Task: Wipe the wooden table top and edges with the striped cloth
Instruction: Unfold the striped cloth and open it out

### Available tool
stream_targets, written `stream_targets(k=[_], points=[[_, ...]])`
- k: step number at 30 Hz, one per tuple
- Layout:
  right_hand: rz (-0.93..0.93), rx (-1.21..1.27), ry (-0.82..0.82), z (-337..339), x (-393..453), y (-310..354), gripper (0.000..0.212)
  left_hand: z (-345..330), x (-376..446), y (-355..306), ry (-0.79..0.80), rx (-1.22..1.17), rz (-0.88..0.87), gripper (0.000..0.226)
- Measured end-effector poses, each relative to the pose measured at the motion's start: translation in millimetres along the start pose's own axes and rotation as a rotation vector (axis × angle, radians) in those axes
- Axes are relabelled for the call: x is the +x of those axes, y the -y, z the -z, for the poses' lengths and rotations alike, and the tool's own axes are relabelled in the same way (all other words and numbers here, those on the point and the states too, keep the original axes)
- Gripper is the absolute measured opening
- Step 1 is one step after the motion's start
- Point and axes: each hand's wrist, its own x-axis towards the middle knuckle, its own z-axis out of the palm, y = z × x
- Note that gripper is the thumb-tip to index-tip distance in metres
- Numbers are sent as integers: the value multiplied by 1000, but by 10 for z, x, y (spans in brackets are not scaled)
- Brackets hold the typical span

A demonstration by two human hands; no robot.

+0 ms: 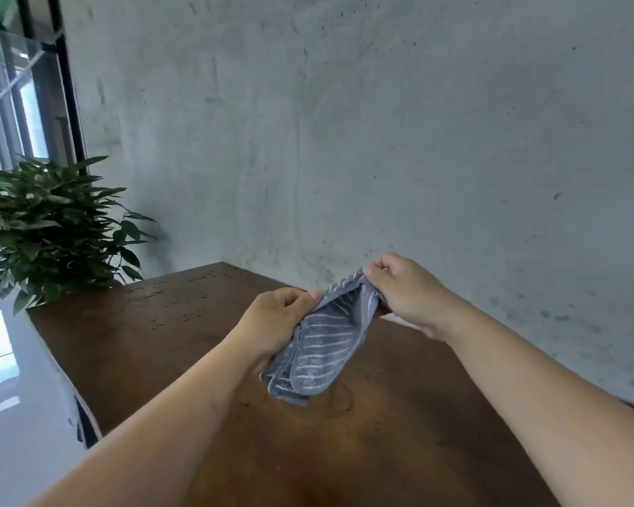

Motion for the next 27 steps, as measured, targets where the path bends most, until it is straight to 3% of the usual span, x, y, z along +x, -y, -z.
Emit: stream_targets(k=[5,12,17,21,27], points=[[28,-105,-26,-347,490,279,28,647,260,71,76,307,-185,28],[26,-185,25,-931,1032,780,30,1820,829,226,155,387,-196,20],[13,-188,46,-1392,1422,1096,36,2559,1186,327,94,527,-332,27],[-9,-179,85,-1701,1722,1264,47,3096,1465,470,7,699,-390,8],[26,-233,193,-2178,2251,1346,24,3868,1961,735,-93,724,-382,17]])
